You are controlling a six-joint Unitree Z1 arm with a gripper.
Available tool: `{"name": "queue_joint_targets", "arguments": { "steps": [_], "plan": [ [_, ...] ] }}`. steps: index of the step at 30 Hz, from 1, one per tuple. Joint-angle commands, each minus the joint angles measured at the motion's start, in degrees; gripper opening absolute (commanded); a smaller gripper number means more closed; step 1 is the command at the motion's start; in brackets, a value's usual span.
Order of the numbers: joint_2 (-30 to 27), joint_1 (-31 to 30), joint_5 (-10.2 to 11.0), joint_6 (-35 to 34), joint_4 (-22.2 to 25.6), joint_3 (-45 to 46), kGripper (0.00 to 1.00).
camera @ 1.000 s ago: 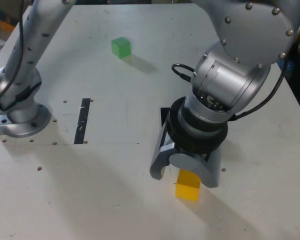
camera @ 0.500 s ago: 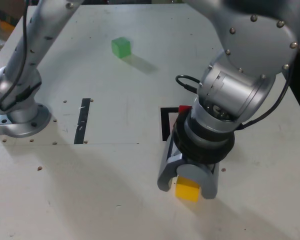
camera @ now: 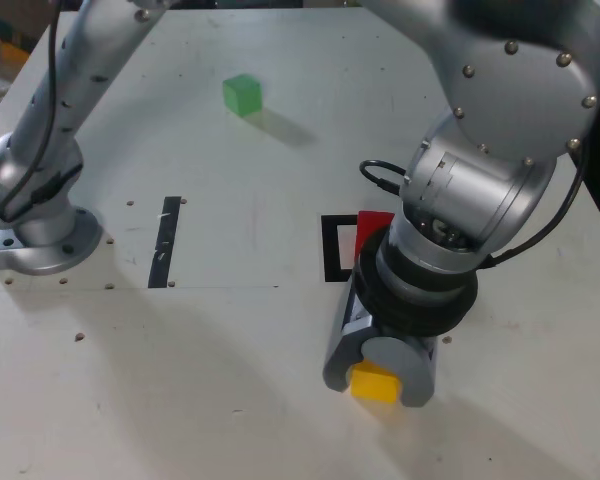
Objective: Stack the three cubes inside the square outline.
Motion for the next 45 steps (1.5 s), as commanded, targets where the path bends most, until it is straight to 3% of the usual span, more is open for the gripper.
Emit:
{"name": "queue_joint_targets", "arguments": {
  "steps": [1,7,12,17,30,45],
  "plan": [
    [-1.21,0.03,0.73,0.64,0.65,-0.27,0.16],
    [-7.5,2.87,3.87,3.48,3.64,1.24,0.15],
    [-14.44,8.93,6.61,5.63,4.89,4.98,0.15],
    [-15.82,14.08,6.29,7.14,4.26,8.14,0.16],
    [-15.12,19.31,6.6,11.91,-1.67,13.54,0.17],
    [-13.61,20.07,7.03,13.15,-4.72,14.38,0.19]
  ]
}}
